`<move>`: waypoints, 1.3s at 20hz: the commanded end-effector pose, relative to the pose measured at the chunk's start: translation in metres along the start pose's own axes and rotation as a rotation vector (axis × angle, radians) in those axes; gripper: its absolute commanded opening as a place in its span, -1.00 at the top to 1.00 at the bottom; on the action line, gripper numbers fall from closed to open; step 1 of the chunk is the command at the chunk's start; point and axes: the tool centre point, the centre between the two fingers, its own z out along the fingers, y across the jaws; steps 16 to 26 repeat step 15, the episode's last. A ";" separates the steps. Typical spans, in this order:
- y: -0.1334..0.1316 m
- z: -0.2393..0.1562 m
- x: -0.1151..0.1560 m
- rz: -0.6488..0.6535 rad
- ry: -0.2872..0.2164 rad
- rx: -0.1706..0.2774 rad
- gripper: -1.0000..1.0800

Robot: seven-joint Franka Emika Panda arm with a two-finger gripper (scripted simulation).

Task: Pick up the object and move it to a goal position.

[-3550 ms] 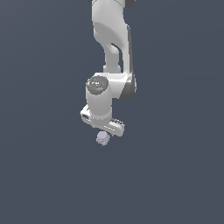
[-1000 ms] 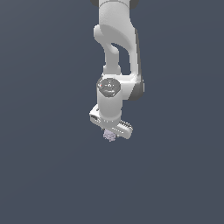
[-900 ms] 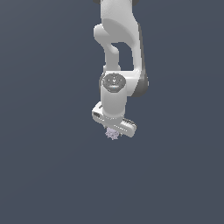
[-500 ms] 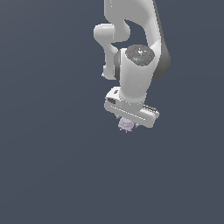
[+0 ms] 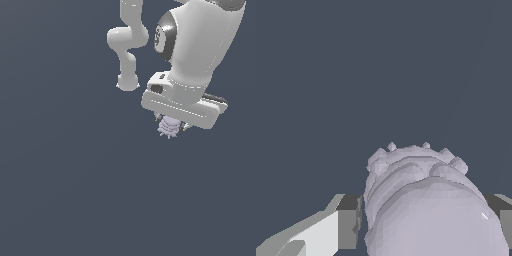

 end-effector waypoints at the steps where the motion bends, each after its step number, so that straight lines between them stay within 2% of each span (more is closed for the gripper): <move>1: -0.012 -0.017 -0.005 0.001 -0.002 -0.001 1.00; 10: -0.036 -0.050 -0.013 0.001 -0.002 0.000 1.00; 26: -0.038 -0.053 -0.013 0.001 -0.002 0.000 1.00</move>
